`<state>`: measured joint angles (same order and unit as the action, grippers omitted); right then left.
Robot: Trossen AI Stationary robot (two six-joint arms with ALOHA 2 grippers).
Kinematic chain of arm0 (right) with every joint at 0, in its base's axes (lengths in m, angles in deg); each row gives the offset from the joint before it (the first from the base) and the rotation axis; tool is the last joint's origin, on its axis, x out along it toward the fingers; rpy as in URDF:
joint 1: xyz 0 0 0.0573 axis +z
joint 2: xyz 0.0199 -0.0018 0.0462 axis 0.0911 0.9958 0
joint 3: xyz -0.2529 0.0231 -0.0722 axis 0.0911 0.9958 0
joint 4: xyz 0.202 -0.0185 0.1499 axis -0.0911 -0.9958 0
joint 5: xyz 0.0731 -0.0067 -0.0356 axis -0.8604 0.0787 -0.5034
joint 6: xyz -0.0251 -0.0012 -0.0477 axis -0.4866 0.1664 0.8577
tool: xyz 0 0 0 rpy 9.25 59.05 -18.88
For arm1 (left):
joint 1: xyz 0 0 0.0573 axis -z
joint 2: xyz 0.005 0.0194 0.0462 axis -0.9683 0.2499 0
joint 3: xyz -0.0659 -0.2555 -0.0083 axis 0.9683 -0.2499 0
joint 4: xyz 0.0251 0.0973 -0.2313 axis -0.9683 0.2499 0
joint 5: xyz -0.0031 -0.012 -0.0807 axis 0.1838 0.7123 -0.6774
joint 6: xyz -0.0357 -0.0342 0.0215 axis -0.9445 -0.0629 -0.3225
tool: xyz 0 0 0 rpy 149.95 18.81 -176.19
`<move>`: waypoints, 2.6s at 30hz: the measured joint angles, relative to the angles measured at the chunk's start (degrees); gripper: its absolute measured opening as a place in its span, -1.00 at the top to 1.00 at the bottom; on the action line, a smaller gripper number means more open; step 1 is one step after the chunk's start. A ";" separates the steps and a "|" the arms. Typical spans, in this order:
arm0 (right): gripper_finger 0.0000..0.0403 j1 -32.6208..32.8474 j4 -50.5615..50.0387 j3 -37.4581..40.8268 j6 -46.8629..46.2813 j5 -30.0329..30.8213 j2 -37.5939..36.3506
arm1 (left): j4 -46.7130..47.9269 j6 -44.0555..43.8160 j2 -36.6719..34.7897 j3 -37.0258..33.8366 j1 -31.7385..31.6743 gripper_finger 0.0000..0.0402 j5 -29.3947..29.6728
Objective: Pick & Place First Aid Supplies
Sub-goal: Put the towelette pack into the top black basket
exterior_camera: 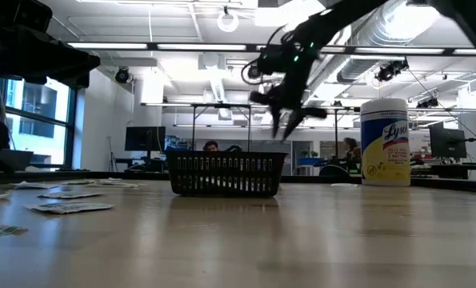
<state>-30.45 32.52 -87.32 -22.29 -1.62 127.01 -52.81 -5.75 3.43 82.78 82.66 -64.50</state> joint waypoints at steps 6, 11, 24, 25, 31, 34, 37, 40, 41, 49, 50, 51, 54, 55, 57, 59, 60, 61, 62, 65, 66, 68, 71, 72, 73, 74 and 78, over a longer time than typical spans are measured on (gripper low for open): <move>0.56 0.75 -15.20 2.96 -0.91 7.36 -7.65 | -0.01 0.02 0.00 0.00 0.00 0.54 -0.01; 0.59 1.42 -7.61 16.82 -7.81 7.13 -12.91 | -0.02 0.01 0.00 0.00 0.00 0.54 0.00; 0.75 1.10 17.59 33.91 -13.91 15.69 -9.86 | 0.00 0.00 0.01 0.00 0.00 0.54 -0.01; 0.75 1.02 18.39 34.73 -14.51 15.81 -9.47 | 0.00 0.00 0.01 0.00 0.00 0.54 0.00; 0.76 1.17 20.83 39.55 -17.13 16.58 -8.73 | 0.00 0.01 0.01 0.00 0.00 0.54 0.00; 0.79 2.05 22.00 40.89 -14.18 13.39 -9.06 | -0.02 0.02 0.01 0.00 0.00 0.54 0.01; 0.82 4.26 21.00 41.41 -9.15 11.24 -9.43 | 0.00 0.00 0.01 0.00 0.00 0.54 0.01; 0.83 7.81 18.85 41.42 -2.07 6.39 -10.48 | 0.00 0.01 0.01 0.00 0.00 0.54 -0.01; 0.83 9.08 17.73 41.46 0.09 4.74 -10.96 | 0.00 0.00 0.01 0.00 0.00 0.54 0.01; 0.82 21.98 8.31 41.83 5.87 -0.80 -14.74 | -0.02 0.00 0.01 0.00 0.00 0.54 0.00; 0.82 23.42 7.59 41.83 4.25 -0.69 -15.21 | 0.00 0.00 0.01 0.00 0.00 0.54 0.01; 0.81 24.70 7.21 41.83 1.80 -0.12 -15.68 | 0.00 0.00 -0.01 0.00 0.00 0.54 0.01; 0.75 27.45 7.99 41.81 -6.75 2.82 -16.68 | -0.01 0.00 0.00 0.00 0.00 0.54 0.01; 0.71 28.16 9.13 41.81 -8.69 3.99 -16.72 | -0.02 0.01 0.00 -0.01 0.00 0.54 0.00; 0.64 29.31 11.83 41.80 -10.93 6.55 -16.62 | -0.02 0.00 0.01 0.00 0.00 0.54 0.01; 0.56 30.08 14.72 41.68 -11.17 9.19 -15.84 | 0.00 0.00 0.01 0.00 0.00 0.54 0.01; 0.51 30.30 15.75 41.68 -11.47 10.05 -15.35 | 0.00 0.01 0.01 0.00 0.00 0.54 0.00; 0.47 30.34 16.46 41.68 -12.43 10.91 -14.75 | -0.02 0.02 0.00 0.00 0.00 0.54 0.01; 0.43 30.32 16.69 41.68 -13.40 11.91 -14.32 | 0.00 0.00 0.01 0.00 0.00 0.54 0.01; 0.34 30.06 15.43 41.68 -15.48 13.37 -13.22 | -0.01 0.00 0.01 0.00 0.00 0.54 0.01; 0.32 29.97 14.81 41.68 -16.22 13.35 -12.89 | -0.01 0.01 0.01 0.00 0.00 0.54 -0.01; 0.29 29.95 14.20 41.70 -16.81 13.38 -12.46 | 0.00 0.02 -0.01 0.00 0.00 0.54 0.01; 0.29 29.96 14.64 41.70 -17.33 13.55 -12.40 | -0.02 0.00 0.01 0.00 0.00 0.54 0.00; 0.29 29.87 14.76 41.68 -17.68 13.58 -12.40 | -0.02 0.00 0.00 0.00 0.00 0.54 0.01; 0.30 29.82 14.77 41.68 -18.06 13.48 -12.40 | -0.01 0.00 -0.01 0.00 0.00 0.54 0.01; 0.32 29.69 14.78 41.69 -18.20 13.20 -12.40 | 0.00 0.01 0.01 0.00 0.00 0.54 0.01; 0.42 29.02 16.96 43.60 -18.36 10.88 -12.53 | 0.00 0.00 -0.01 0.00 0.00 0.54 0.01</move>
<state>-1.44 49.49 -43.73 -40.65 9.26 114.48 -52.81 -5.75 3.42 82.78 82.66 -64.49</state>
